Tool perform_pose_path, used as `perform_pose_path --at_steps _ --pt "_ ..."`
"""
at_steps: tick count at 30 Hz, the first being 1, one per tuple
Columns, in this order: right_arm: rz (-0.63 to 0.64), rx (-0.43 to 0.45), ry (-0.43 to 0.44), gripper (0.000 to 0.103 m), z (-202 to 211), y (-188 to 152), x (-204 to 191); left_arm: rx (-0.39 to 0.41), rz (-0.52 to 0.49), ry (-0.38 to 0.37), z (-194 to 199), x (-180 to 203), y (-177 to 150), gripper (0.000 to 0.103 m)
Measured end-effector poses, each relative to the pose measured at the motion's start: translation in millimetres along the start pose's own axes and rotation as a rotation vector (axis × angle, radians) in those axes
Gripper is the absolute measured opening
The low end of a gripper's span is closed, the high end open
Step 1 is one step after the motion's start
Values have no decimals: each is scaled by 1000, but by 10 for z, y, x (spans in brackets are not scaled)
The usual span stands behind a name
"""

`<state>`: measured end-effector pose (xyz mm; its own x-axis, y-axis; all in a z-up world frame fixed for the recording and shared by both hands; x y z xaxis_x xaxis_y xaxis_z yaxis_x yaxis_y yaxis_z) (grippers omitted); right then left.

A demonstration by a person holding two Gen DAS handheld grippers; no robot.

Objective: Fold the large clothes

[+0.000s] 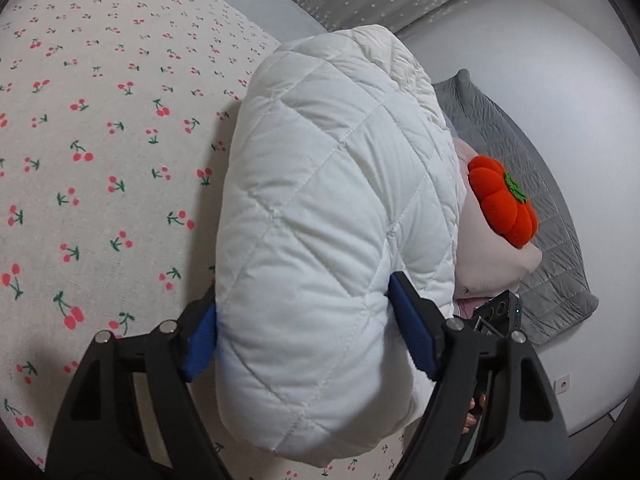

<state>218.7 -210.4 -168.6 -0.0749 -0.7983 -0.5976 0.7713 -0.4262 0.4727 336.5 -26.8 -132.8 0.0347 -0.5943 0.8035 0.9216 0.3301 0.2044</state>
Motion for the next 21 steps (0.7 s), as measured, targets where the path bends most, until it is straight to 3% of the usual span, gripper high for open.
perform_pose_path --at_steps 6,9,11,14,21 --pt "91 53 -9 51 -153 155 -115 56 -51 24 31 4 84 83" --pt "42 43 11 58 -66 52 -138 80 -77 78 83 109 81 85" --pt "14 31 10 69 26 37 -90 113 -122 138 145 160 70 88" --pt "53 44 -62 78 231 22 -41 160 -185 236 322 104 47 95" --pt "263 117 -340 82 930 -66 -279 235 -204 436 699 -9 -110 98"
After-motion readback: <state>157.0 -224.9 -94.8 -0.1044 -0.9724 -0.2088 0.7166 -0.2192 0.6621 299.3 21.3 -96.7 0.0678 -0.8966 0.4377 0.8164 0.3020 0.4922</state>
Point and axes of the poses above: each gripper's, at about its wrist camera, not at the fingertips, and z roughly against the way its jaws point, x to its right, y to its top, the point moved 9 cm from there along -z, roughly the way its jaws point, and after that the axes turned 14 degrees about z, right-handed, at the moved point
